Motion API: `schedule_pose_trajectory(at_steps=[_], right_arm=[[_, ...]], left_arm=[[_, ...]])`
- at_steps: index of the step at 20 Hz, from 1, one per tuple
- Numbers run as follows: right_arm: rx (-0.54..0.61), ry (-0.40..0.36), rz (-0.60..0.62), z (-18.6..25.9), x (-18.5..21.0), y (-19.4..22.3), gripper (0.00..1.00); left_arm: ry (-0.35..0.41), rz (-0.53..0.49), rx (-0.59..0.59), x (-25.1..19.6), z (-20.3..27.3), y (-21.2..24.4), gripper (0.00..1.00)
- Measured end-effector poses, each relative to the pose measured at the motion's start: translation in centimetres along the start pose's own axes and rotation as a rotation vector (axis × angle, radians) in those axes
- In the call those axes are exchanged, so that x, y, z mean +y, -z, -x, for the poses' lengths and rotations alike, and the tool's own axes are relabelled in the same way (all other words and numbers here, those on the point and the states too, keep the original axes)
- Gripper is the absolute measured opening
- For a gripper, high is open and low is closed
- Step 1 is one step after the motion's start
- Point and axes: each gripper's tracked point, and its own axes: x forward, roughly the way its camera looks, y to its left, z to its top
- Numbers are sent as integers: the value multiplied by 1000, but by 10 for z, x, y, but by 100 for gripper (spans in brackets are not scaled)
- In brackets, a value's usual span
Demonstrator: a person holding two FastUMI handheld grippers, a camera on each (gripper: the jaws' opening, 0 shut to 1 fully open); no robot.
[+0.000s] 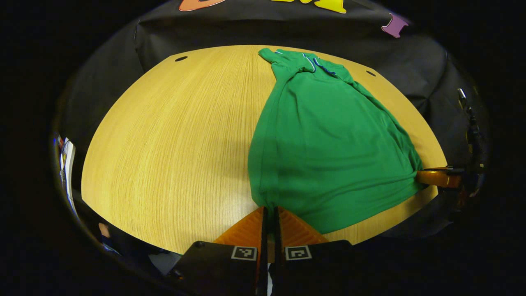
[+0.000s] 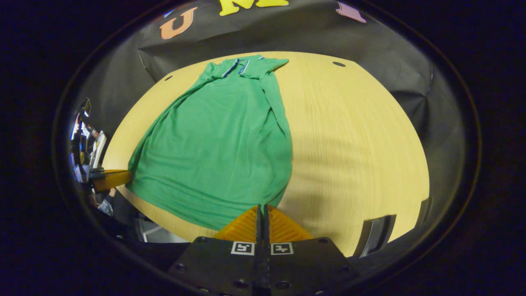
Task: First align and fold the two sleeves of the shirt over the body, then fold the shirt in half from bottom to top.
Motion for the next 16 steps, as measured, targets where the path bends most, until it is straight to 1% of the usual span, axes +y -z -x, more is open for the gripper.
schedule_pose_trajectory(at_steps=[4,7,10,16], right_arm=[[-50,-13,-3,13,3,-20,0],[-82,-29,-13,20,6,-38,0],[-125,-36,-19,28,6,-65,0],[-205,-64,-10,40,4,-132,0]], left_arm=[[23,-23,-29,0,-1,-8,11],[47,-5,-62,-5,3,-20,11],[73,7,-130,-12,0,-46,10],[96,-33,-217,-19,-6,-105,10]])
